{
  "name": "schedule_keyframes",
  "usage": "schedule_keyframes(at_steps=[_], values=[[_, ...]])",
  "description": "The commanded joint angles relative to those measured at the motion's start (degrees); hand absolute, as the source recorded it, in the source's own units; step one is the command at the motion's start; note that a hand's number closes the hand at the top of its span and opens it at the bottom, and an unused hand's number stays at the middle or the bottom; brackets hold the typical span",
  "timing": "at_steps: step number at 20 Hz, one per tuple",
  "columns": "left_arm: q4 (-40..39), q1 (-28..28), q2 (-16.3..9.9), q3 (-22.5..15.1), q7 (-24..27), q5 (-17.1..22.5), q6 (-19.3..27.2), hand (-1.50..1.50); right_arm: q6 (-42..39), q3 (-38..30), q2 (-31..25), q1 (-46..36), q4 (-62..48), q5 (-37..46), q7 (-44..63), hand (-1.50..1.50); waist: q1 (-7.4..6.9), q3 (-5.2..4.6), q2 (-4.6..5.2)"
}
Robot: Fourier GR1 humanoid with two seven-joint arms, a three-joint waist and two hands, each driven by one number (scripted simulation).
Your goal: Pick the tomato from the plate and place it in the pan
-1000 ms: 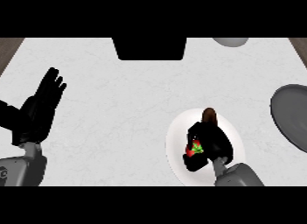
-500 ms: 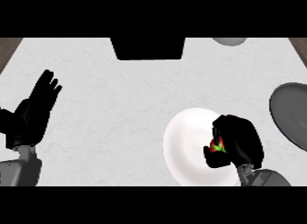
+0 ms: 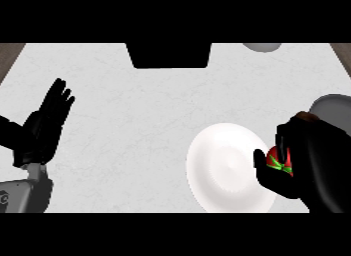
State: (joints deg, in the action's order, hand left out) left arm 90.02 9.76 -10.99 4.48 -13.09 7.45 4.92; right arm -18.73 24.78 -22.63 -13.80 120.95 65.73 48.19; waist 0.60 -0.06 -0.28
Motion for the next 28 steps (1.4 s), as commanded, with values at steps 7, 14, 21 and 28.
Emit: schedule_keyframes(at_steps=[7,14,21,28], values=[[4.5,-3.5,-1.3,1.4,-1.0,1.2,-2.2,0.0,-0.7,-22.5,-4.7,0.5,0.9,-8.4,-7.9,1.5,-0.61,0.1,0.21],[1.3,-3.3,1.4,-0.2,1.9,-1.8,-0.4,0.0,9.6,-36.3,-6.8,0.7,-12.2,-13.3,-19.6,1.5,-0.68,0.1,0.31],[4.1,-0.4,-0.4,1.7,-3.2,0.3,-1.1,0.0,18.4,-48.5,-10.5,4.9,-26.8,-20.8,-37.3,1.5,-0.61,0.12,0.27],[-2.0,0.8,-0.5,2.5,2.1,0.3,-3.5,0.0,24.1,-49.1,-14.0,-4.8,-55.3,-22.8,-54.7,1.5,-1.5,0.13,0.67]])
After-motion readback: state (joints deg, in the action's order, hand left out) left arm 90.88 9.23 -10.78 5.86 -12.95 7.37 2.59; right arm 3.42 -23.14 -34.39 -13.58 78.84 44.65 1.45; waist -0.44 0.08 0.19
